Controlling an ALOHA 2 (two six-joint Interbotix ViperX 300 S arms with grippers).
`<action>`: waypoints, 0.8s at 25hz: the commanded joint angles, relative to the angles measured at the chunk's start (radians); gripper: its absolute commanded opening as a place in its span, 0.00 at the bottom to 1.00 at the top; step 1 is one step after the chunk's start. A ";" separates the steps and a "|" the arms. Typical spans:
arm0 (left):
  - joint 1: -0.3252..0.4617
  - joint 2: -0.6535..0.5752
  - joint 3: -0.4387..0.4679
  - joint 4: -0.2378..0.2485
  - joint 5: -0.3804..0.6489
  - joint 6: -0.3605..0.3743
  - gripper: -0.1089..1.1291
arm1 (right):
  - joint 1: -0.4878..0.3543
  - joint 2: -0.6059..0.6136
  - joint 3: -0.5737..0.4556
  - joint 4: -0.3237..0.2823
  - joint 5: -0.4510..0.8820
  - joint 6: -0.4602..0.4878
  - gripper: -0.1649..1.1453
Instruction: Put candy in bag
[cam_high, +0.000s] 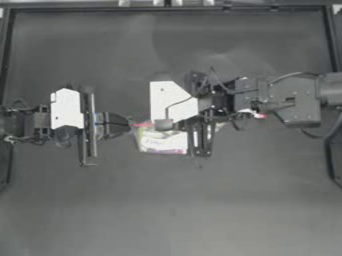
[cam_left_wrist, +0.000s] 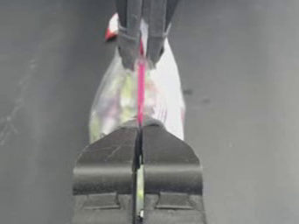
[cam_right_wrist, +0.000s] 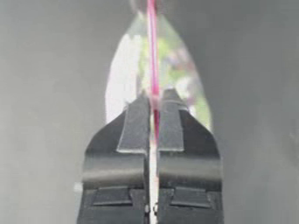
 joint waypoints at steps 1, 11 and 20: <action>0.003 -0.026 0.003 0.002 0.002 -0.002 0.11 | -0.023 -0.049 0.032 -0.015 0.017 0.023 0.17; 0.003 -0.028 0.011 0.002 0.002 -0.002 0.11 | -0.025 -0.132 0.121 -0.066 0.017 0.109 0.17; 0.003 -0.028 0.014 0.002 0.000 -0.002 0.11 | -0.025 -0.190 0.206 -0.083 0.018 0.160 0.17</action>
